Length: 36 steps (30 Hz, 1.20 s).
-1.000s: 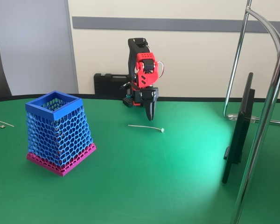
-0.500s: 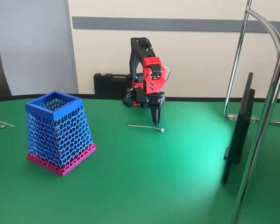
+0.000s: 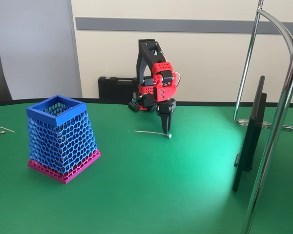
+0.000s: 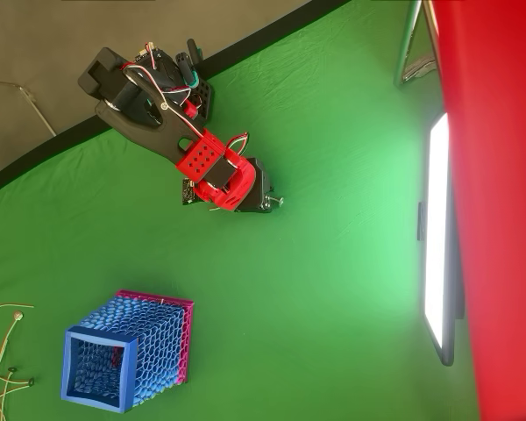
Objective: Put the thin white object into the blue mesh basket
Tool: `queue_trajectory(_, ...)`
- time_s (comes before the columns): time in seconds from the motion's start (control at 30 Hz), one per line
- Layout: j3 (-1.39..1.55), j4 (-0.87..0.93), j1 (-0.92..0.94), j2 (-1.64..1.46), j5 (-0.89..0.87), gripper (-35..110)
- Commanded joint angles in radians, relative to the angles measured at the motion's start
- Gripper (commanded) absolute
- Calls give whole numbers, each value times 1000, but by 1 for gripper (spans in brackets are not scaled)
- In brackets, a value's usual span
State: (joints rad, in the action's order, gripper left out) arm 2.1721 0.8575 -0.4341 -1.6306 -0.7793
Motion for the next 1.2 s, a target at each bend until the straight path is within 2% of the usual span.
queue_trajectory(0.0, -41, -14, -9, 8, -9, 17)
queue_trajectory(0.53, -67, -18, -12, 74, -69, 22)
queue_trajectory(1.17, -133, 29, 6, 137, -78, 16)
